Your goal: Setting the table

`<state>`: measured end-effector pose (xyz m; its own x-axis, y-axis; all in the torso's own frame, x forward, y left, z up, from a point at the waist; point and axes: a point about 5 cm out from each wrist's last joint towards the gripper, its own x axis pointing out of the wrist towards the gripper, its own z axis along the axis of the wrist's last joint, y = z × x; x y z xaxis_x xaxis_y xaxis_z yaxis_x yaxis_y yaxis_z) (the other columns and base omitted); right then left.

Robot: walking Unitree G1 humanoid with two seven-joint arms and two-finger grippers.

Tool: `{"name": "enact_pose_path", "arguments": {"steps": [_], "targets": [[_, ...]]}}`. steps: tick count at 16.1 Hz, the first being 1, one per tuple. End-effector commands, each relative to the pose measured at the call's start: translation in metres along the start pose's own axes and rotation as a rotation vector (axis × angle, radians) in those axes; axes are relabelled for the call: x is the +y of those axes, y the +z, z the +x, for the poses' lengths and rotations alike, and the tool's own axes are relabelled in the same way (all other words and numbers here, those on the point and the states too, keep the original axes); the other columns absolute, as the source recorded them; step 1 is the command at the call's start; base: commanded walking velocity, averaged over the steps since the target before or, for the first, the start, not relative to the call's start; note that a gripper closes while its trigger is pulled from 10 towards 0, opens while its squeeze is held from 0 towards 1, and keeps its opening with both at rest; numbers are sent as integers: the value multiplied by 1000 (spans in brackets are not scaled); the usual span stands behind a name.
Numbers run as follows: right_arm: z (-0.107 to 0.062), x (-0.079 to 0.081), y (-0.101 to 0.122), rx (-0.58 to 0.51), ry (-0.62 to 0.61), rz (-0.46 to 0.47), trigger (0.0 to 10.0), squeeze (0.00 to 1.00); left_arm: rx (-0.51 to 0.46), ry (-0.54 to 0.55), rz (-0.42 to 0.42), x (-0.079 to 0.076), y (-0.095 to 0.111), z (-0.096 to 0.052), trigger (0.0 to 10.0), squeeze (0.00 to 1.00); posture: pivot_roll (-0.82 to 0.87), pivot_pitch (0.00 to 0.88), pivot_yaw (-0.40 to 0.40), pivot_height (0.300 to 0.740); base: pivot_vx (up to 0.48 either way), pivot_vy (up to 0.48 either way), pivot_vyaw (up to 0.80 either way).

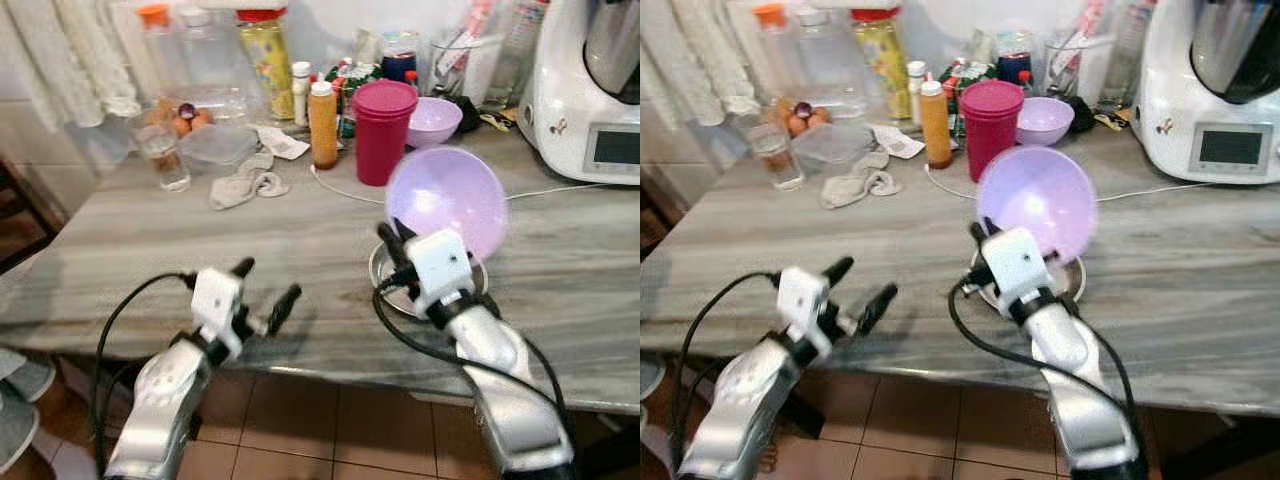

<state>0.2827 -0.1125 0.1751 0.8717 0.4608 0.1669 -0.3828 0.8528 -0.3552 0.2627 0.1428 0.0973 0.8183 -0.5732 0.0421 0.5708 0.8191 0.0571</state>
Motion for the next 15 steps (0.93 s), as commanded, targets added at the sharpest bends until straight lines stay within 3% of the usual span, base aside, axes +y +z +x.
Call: {"name": "enact_pose_path", "arguments": {"steps": [1, 4, 9, 15], "targets": [[5, -2, 1, -1, 30, 18, 10000, 0, -17, -46, 32, -3, 6, -1, 10000, 0, -291, 79, 78, 740, 0, 0, 0], [19, -2, 1, -8, 138, 14, 10000, 0, -12, -116, 39, -8, 5, -5, 10000, 0, -283, 85, 76, 740, 0, 0, 0], [42, 13, -3, -13, 294, 125, 10000, 0, -21, -166, 58, -10, 7, -8, 10000, 0, -262, 91, 75, 740, 0, 0, 0], [50, 32, -13, 10, 405, 163, 10000, 0, -25, -171, 59, -11, 7, -10, 10000, 0, -251, 94, 74, 740, 0, 0, 0]]}}
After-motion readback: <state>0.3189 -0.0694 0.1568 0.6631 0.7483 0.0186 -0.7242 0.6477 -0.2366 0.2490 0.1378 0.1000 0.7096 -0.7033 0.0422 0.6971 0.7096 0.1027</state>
